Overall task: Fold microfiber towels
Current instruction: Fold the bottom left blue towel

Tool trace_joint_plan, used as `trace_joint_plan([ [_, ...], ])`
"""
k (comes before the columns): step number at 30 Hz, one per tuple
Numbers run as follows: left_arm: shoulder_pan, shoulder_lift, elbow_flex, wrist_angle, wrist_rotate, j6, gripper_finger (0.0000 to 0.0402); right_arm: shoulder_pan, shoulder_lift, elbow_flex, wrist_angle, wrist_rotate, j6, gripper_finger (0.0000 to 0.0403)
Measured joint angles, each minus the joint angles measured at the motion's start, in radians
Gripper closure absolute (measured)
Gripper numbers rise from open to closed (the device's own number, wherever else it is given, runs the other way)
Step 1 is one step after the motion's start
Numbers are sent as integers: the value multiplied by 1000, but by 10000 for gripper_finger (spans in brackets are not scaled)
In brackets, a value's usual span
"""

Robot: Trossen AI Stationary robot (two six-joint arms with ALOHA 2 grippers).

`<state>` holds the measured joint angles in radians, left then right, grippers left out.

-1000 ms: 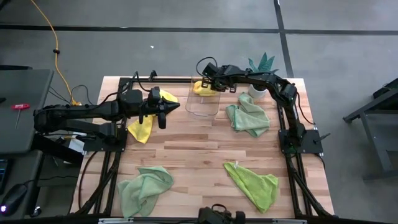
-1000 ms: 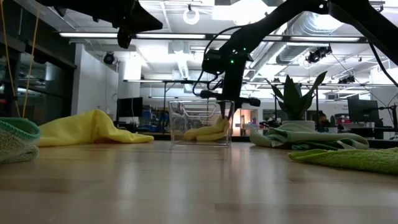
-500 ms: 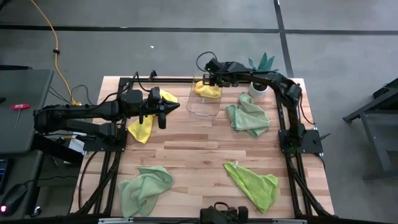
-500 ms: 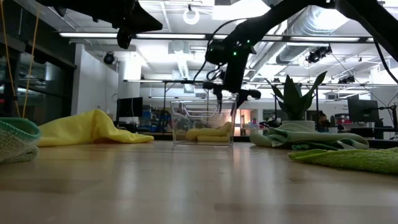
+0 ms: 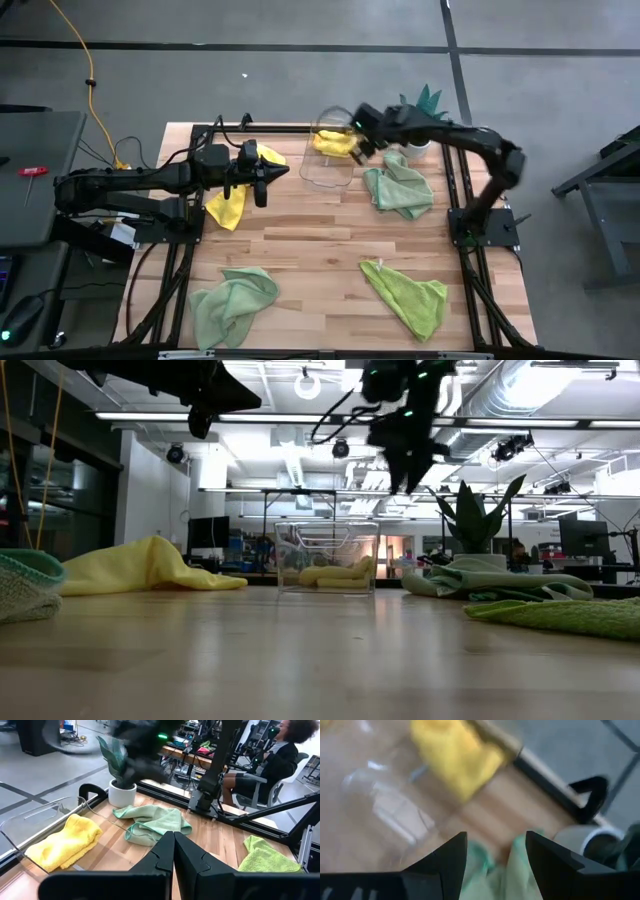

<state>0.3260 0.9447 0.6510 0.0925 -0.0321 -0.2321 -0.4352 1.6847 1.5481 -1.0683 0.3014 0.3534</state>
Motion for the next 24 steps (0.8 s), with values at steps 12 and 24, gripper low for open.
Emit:
trace_joint_plan([
  [12,0,0,0,1,2,0,401,239,-682,-827,755,-256,347,214],
  [24,-6,0,1,-1,45,26,347,339,-794,-1022,1200,-197,249,215],
])
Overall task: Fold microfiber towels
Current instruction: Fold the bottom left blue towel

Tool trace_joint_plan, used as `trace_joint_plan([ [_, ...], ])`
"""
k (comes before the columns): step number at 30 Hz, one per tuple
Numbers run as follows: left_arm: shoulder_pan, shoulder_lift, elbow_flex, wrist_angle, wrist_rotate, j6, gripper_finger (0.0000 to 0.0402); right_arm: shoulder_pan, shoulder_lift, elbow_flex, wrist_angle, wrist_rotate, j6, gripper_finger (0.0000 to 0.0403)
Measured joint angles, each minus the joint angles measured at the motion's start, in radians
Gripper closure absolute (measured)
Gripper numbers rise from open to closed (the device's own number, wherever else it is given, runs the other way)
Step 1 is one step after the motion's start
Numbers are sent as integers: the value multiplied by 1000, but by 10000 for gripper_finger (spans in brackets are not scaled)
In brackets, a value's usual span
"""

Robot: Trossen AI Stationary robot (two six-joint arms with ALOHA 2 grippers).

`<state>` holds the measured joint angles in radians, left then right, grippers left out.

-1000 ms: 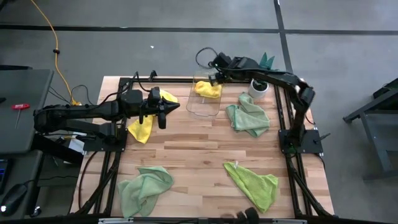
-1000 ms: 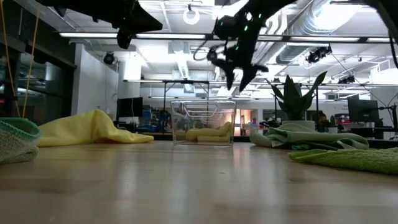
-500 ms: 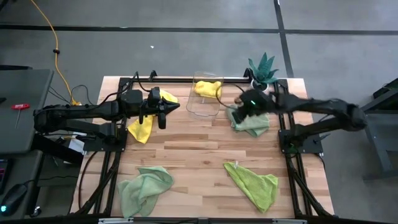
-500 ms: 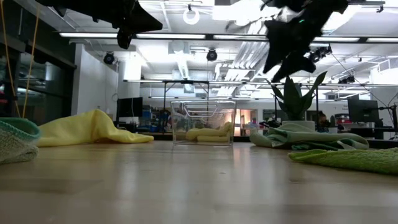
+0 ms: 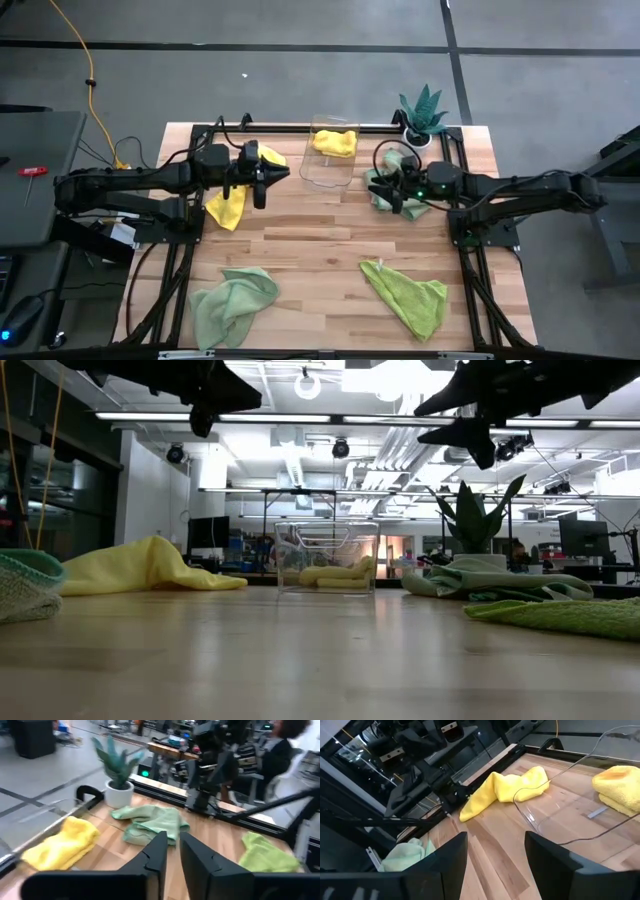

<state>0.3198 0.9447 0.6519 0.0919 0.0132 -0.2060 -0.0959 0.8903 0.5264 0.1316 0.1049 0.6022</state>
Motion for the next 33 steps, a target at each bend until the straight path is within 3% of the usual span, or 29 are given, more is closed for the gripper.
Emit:
trace_joint_plan([
  [4,-70,20,48,-113,68,-4,297,0,1,1,-4,0,0,215],
  [9,-246,66,140,-476,142,-25,239,0,1,2,-27,0,0,215],
  [17,-625,127,116,-872,178,-180,227,-2,1,2,-56,1,0,215],
  [24,-793,160,-27,-879,67,-410,239,-2,1,2,-73,1,0,215],
  [27,-802,159,-84,-864,70,-490,244,-2,1,3,-80,1,2,215],
  [33,-808,155,-126,-761,95,-493,254,-2,1,3,-92,1,3,215],
])
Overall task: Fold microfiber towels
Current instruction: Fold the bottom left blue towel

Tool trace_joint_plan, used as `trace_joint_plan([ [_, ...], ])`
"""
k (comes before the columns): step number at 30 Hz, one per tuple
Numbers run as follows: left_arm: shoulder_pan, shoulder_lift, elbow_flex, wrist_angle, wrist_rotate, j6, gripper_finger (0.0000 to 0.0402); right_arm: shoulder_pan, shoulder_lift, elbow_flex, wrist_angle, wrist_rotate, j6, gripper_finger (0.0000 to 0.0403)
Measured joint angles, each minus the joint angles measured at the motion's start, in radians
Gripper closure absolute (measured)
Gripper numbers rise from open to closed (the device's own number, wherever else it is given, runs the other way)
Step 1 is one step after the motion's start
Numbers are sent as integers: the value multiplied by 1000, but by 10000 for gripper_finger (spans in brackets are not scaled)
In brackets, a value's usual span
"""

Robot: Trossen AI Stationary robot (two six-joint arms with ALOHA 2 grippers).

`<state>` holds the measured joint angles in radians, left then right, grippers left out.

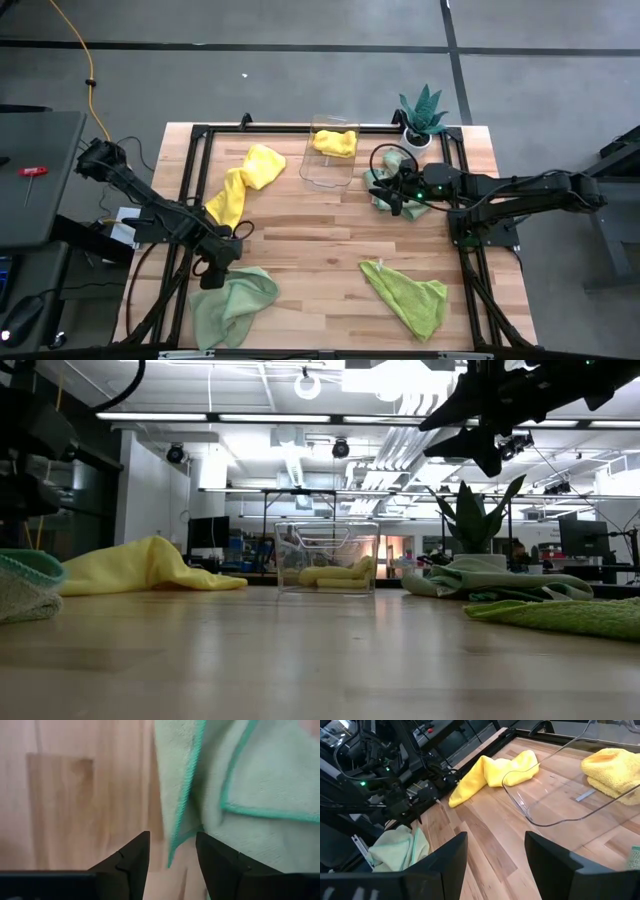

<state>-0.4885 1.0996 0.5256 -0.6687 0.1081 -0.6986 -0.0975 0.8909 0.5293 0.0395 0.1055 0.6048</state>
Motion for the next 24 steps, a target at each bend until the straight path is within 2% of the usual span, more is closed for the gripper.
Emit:
trace_joint_plan([
  [8,-11,0,-69,43,64,-5,257,0,0,0,-13,0,-1,215],
  [13,-11,3,-71,67,50,-5,263,0,0,0,-16,0,-3,215],
  [17,-11,7,-71,83,36,30,298,0,0,0,-27,2,-3,215],
  [22,-11,45,-71,97,46,37,375,0,0,0,-38,2,-2,215],
  [24,-7,55,-71,114,70,29,394,0,0,0,-39,2,0,215],
])
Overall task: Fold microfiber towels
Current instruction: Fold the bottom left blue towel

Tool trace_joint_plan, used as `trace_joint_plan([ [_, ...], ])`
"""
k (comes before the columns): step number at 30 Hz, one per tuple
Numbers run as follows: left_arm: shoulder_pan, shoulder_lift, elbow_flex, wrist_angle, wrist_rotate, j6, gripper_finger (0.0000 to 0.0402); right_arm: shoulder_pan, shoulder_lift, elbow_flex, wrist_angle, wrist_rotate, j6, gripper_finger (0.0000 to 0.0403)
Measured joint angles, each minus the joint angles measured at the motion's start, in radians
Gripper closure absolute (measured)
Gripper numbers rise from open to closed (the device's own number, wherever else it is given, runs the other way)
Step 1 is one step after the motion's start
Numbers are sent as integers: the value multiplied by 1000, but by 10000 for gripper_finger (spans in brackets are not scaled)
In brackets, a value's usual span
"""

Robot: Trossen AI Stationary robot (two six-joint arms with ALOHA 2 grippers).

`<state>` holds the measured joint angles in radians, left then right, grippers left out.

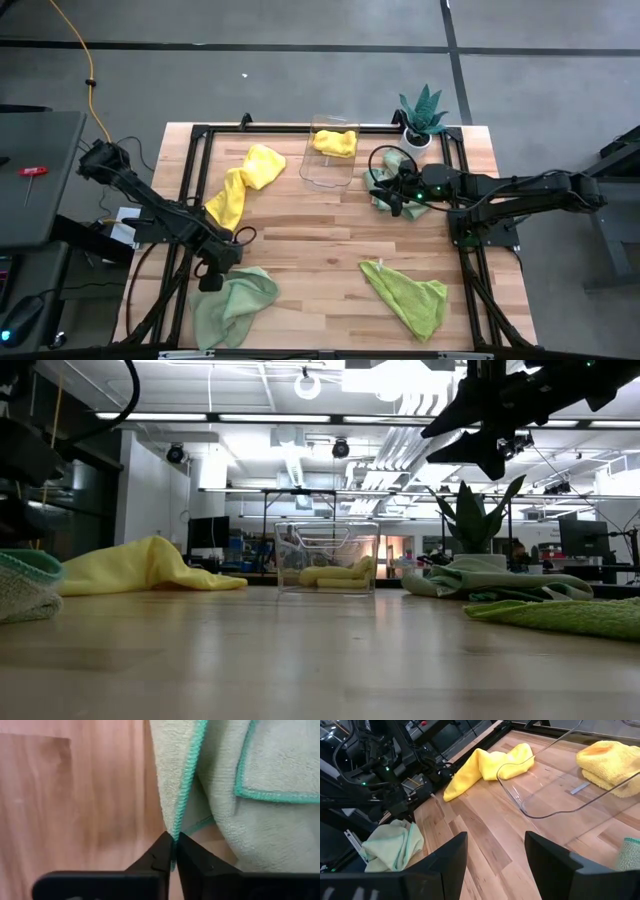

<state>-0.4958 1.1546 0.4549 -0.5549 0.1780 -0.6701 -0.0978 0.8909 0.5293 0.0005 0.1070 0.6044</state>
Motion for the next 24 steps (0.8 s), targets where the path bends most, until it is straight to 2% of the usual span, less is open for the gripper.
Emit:
trace_joint_plan([
  [4,47,-1,41,12,48,-15,397,0,0,0,15,0,29,215],
  [8,158,-29,157,-39,7,48,399,0,0,0,28,0,50,215],
  [13,352,-28,306,-40,-51,223,400,0,0,0,38,-1,46,215],
  [18,597,43,399,63,-88,330,401,0,0,0,50,8,43,215],
  [21,732,113,441,114,-33,333,401,0,0,0,57,24,56,215],
  [24,816,178,457,110,51,312,401,2,2,0,66,21,97,214],
])
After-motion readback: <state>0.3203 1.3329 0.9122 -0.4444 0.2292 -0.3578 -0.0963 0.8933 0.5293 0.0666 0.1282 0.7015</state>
